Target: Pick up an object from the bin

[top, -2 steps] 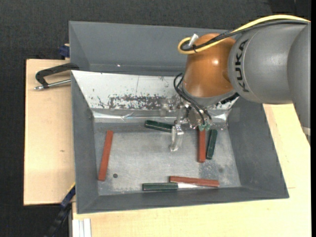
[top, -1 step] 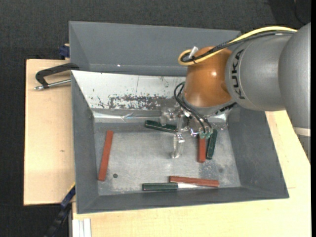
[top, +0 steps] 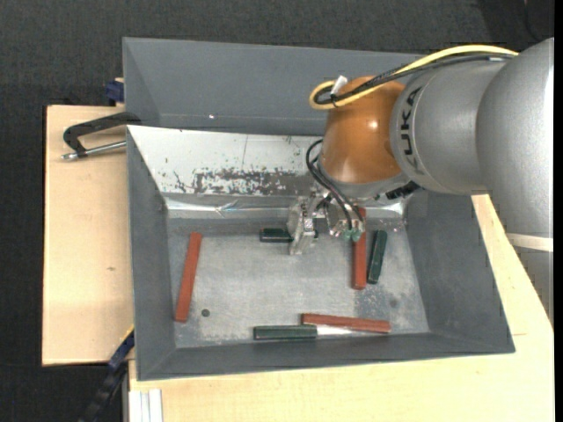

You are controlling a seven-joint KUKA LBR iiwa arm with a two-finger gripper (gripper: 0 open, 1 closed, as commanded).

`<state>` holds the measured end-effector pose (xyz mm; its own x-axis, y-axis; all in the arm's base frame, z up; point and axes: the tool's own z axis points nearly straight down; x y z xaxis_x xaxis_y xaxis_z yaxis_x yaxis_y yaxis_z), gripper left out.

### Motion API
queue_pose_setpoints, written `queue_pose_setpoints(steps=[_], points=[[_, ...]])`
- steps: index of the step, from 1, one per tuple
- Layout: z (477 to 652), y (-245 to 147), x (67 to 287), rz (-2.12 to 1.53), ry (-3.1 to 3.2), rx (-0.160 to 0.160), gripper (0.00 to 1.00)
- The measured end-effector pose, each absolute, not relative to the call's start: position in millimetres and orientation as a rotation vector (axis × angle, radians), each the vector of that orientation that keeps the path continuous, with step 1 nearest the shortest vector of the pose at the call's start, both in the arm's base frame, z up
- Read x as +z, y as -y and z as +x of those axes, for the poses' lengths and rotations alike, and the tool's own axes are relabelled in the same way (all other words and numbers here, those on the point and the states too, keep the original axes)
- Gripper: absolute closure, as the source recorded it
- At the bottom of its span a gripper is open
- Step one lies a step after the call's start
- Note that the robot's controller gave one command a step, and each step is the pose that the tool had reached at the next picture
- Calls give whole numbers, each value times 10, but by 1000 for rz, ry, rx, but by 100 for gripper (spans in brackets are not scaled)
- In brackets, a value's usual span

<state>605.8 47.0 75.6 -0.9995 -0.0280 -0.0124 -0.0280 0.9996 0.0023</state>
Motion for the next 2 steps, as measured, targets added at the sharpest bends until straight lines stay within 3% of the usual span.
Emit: queue_pose_setpoints(steps=[1, 2], points=[[6058, -470, 756, -43, -3129, 4, 100], [5871, -283, 1127, -70, -3139, 3, 100]])
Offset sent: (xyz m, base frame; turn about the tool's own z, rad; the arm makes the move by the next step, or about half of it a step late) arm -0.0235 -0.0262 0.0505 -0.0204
